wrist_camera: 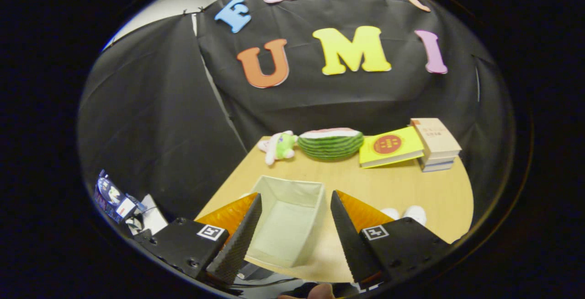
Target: Open the storage box then place both shoes into the box .Put the left shoe in first, then the right shoe, with the right side of both shoes facing outward in a uniform manner.
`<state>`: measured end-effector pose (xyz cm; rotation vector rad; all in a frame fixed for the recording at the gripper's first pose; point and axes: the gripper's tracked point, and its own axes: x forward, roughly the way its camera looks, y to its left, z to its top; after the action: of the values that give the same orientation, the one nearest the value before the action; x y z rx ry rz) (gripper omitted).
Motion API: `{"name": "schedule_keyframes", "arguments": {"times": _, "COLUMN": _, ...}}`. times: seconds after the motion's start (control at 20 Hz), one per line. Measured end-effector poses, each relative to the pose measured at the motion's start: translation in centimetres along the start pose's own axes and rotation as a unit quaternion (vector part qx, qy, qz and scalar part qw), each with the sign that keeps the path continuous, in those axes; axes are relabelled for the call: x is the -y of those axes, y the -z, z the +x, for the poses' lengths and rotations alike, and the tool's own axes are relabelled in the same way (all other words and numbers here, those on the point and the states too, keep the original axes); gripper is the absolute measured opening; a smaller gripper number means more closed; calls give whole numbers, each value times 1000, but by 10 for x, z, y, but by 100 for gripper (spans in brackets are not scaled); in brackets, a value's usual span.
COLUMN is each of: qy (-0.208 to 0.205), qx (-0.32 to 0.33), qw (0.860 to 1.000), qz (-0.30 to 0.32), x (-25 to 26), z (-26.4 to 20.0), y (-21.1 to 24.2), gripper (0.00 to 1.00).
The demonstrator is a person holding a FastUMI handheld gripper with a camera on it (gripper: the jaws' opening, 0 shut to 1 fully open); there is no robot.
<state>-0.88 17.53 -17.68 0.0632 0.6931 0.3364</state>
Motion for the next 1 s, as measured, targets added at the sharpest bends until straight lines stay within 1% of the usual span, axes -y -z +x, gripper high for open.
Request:
{"name": "schedule_keyframes", "arguments": {"times": 0.05, "qy": 21, "qx": -8, "qw": 1000, "qz": 5, "x": 25, "z": -6, "y": 9, "gripper": 95}}
{"name": "schedule_keyframes", "arguments": {"times": 0.15, "qy": 47, "qx": -31, "qw": 998, "qz": 23, "x": 70, "z": -12, "y": 30, "gripper": 95}}
{"name": "schedule_keyframes", "arguments": {"times": 0.3, "qy": 60, "qx": -81, "qw": 994, "qz": 38, "x": 123, "z": -13, "y": 73, "gripper": 95}}
{"name": "schedule_keyframes", "arguments": {"times": 0.55, "qy": 36, "qx": -185, "qw": 980, "qz": 68, "x": 168, "z": 20, "y": 147, "gripper": 95}}
{"name": "schedule_keyframes", "arguments": {"times": 0.7, "qy": 15, "qx": -231, "qw": 967, "qz": 103, "x": 176, "z": 45, "y": 180, "gripper": 92}}
{"name": "schedule_keyframes", "arguments": {"times": 0.9, "qy": -12, "qx": -269, "qw": 952, "qz": 143, "x": 180, "z": 70, "y": 200, "gripper": 88}}
{"name": "schedule_keyframes", "arguments": {"times": 1.0, "qy": -22, "qx": -289, "qw": 943, "qz": 165, "x": 186, "z": 81, "y": 209, "gripper": 81}}
